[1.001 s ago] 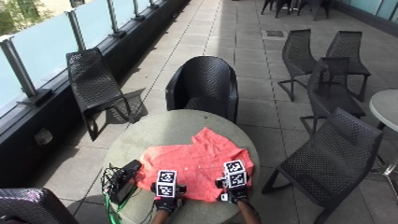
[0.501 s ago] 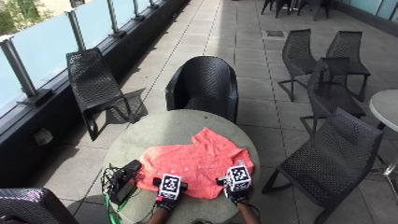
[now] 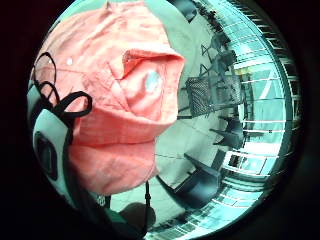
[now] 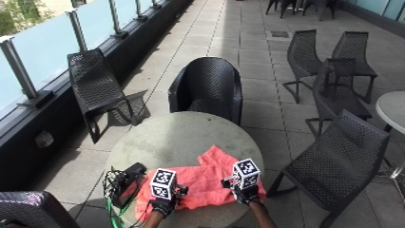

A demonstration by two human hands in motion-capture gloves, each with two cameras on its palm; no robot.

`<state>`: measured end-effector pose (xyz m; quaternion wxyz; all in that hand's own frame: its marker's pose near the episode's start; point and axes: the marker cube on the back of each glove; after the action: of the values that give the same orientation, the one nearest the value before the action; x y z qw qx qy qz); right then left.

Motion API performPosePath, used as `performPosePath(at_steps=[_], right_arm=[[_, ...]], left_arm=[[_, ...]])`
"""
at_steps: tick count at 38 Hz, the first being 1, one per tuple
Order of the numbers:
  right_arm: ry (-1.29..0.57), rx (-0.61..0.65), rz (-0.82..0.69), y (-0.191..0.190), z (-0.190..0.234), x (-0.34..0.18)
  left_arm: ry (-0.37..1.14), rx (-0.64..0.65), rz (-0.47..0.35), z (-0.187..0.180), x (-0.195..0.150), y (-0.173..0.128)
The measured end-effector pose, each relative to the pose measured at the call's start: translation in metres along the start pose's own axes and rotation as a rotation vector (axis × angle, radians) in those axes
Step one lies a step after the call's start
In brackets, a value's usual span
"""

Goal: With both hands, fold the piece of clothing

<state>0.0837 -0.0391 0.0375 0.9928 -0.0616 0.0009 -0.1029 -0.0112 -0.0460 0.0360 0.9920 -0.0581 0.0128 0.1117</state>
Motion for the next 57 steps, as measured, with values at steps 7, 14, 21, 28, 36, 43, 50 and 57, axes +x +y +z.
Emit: performPosePath(at_steps=[7, 14, 21, 28, 36, 43, 50, 57], right_arm=[[-0.067, 0.032, 0.053, -0.072, -0.061, 0.009], [0.085, -0.007, 0.187, -0.123, -0.096, -0.001], [0.299, -0.066, 0.279, -0.176, -0.044, 0.004], [0.285, -0.006, 0.256, -0.188, -0.030, 0.002], [0.040, 0.234, 0.304, -0.128, -0.076, 0.018], [-0.110, 0.337, 0.501, -0.096, -0.023, 0.075], [-0.029, 0.058, 0.787, -0.017, 0.014, 0.103], [-0.089, -0.083, 0.731, 0.020, 0.009, 0.078]], left_arm=[[0.063, -0.089, -0.049, -0.050, -0.021, -0.050], [0.018, -0.096, -0.199, -0.052, -0.045, -0.117], [-0.079, -0.059, -0.298, -0.041, -0.045, -0.127], [-0.070, -0.039, -0.334, -0.029, -0.049, -0.125], [-0.073, 0.193, -0.321, -0.057, -0.047, -0.111], [-0.145, 0.234, -0.288, -0.012, -0.046, -0.119], [-0.343, 0.230, -0.252, 0.048, -0.036, -0.126], [-0.284, 0.086, -0.218, 0.023, -0.004, -0.082]])
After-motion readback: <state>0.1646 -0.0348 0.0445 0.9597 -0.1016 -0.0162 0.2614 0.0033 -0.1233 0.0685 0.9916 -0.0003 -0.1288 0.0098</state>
